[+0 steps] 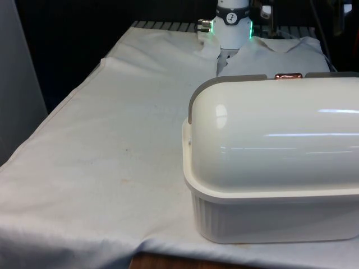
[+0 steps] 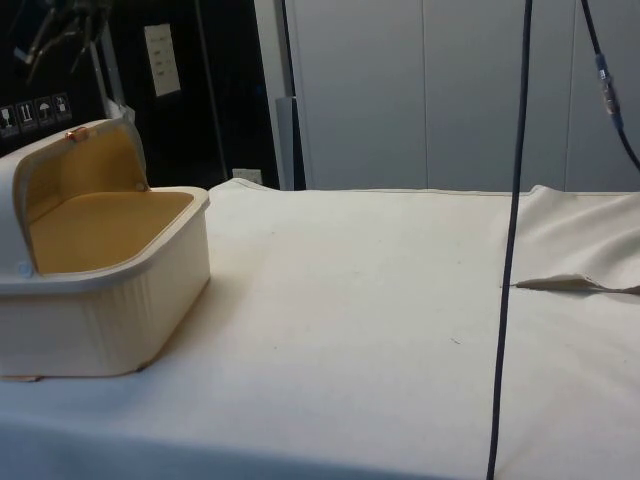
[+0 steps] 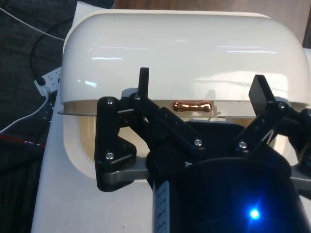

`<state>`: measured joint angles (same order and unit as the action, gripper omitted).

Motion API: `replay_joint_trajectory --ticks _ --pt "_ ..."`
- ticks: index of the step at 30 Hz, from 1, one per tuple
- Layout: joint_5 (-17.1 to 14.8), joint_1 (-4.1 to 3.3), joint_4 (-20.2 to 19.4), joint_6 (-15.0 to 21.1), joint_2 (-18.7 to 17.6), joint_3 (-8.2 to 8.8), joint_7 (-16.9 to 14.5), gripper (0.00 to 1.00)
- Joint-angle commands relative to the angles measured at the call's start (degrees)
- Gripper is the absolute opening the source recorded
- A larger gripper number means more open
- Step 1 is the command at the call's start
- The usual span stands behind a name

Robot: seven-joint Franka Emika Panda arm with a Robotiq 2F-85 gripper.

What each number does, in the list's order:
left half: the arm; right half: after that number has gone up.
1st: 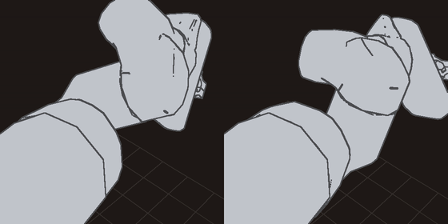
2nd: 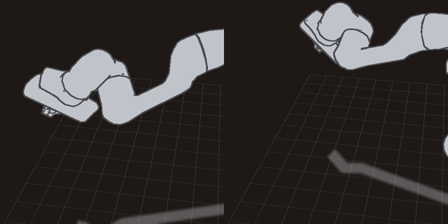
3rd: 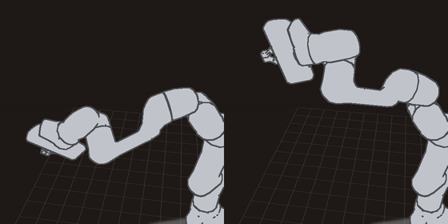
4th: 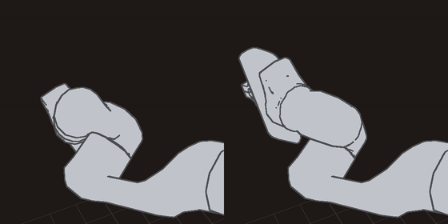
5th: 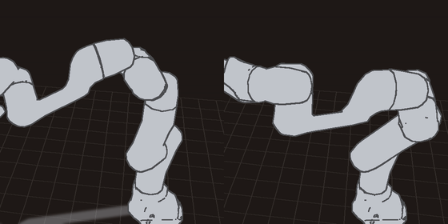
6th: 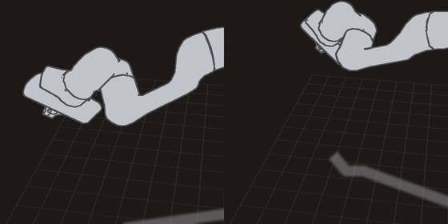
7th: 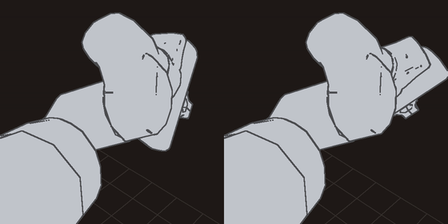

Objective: Open the lid, then close it.

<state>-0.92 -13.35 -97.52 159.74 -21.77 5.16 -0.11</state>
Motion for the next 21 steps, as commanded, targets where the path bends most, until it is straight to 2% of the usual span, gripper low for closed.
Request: replay_joint_trajectory --ticks 1,5,9,10,13,14,18,19,21 --pt "0.0 0.0 0.11 -0.11 -0.06 0.06 0.06 1.0" --pt "0.0 0.0 0.17 -0.06 -0.11 0.0 0.0 0.93" --pt "-0.06 0.0 0.17 -0.06 -0.11 0.0 0.0 0.72" --pt "-0.06 0.0 0.17 -0.06 -0.11 0.0 0.0 0.61" --pt "0.0 0.0 0.0 0.0 0.0 0.0 0.0 0.48" --pt "-0.06 0.0 0.17 -0.06 -0.17 0.0 0.0 0.48" --pt "-0.06 0.0 0.17 -0.06 -0.17 0.0 -0.06 0.28" --pt "-0.06 0.0 0.17 -0.06 -0.17 0.0 -0.06 0.18" --pt "-0.11 0.06 0.17 0.0 -0.34 -0.06 -0.06 0.06"
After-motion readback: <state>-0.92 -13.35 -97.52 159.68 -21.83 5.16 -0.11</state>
